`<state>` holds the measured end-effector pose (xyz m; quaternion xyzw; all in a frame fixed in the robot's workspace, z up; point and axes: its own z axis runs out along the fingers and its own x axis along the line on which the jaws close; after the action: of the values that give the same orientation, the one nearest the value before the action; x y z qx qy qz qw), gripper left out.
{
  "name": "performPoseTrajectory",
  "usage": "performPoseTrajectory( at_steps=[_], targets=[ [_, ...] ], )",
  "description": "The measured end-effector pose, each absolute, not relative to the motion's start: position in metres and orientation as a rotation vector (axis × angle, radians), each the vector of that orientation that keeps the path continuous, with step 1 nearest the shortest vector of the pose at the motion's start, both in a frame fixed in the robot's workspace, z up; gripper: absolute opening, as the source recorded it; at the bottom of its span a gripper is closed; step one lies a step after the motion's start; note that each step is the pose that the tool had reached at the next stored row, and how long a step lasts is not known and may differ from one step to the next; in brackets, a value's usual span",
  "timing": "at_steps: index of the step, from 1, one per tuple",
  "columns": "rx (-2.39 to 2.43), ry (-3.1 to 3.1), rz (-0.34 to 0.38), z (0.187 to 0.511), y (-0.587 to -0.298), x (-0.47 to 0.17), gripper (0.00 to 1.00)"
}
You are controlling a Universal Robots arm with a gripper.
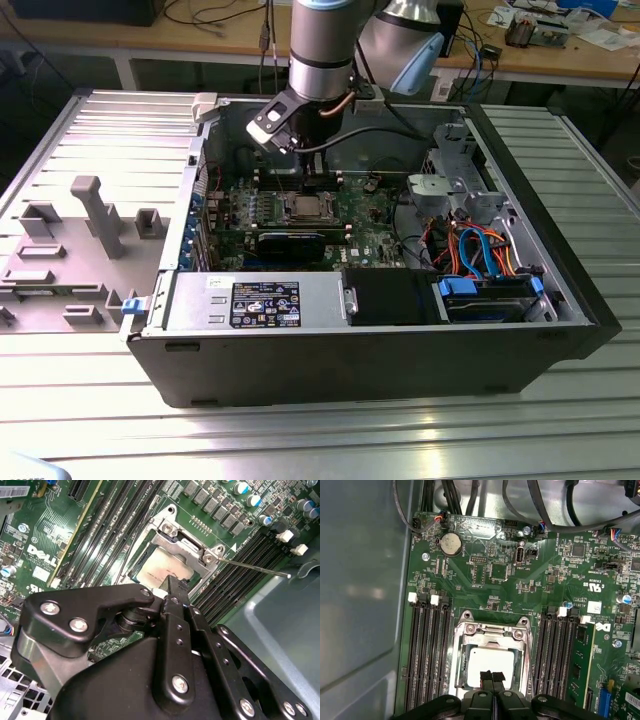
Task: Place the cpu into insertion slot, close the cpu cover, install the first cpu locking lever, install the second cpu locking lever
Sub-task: 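Close the cpu cover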
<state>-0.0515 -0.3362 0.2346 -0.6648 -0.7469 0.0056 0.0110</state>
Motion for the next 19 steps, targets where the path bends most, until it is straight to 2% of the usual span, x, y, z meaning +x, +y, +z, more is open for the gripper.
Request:
performPoseTrajectory(
  at_steps=[19],
  targets=[
    [-2.074, -2.330, 0.017, 0.2279, -0.3369, -0.0539, 0.11]
  ],
)
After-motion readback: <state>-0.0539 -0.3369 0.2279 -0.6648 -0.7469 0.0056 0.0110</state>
